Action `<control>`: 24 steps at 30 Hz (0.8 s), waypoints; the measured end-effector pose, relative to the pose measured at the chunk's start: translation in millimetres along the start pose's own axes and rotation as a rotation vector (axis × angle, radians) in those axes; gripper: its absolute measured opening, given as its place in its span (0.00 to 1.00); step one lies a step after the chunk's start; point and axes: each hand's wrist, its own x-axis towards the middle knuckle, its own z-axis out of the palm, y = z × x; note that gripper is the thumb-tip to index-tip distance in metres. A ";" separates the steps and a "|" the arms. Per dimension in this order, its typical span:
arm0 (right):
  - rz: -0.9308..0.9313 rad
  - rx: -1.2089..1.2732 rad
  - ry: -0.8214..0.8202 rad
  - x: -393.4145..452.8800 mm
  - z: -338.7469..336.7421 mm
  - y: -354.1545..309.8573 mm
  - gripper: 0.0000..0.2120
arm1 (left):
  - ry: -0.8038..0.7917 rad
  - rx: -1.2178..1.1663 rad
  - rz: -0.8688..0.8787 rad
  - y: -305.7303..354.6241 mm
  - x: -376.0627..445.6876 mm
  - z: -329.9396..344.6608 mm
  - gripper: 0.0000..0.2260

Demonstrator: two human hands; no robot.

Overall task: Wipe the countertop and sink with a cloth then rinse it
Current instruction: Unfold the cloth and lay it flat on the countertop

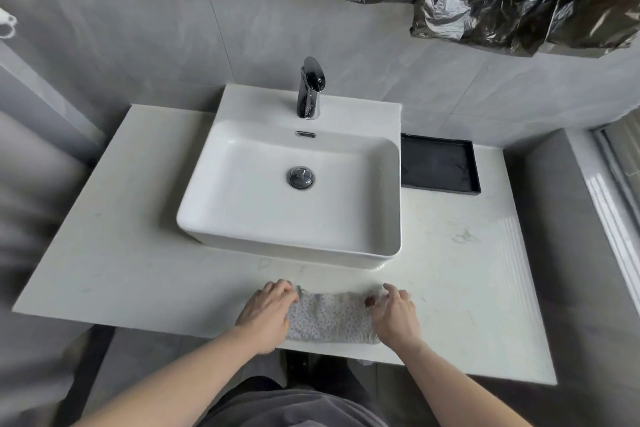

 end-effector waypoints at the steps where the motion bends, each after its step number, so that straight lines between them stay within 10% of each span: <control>1: 0.040 0.049 0.004 0.6 3.9 -0.4 0.23 | -0.059 -0.019 0.011 2.4 -2.4 5.9 0.19; 5: 0.153 0.110 -0.025 -3.7 4.5 -6.3 0.13 | -0.267 -0.016 0.020 4.0 -10.0 25.3 0.24; 16: 0.057 0.544 -0.042 -44.3 5.3 -83.5 0.06 | -0.096 -0.346 -0.122 -14.7 -30.5 2.9 0.12; 21: 0.001 0.574 -0.340 -46.1 44.2 -120.2 0.16 | -0.042 -0.359 -0.203 -22.9 -41.3 -4.6 0.11; 24: -0.084 0.362 -0.246 -44.5 48.7 -113.7 0.19 | -0.082 -0.307 -0.216 -23.5 -45.6 -8.6 0.14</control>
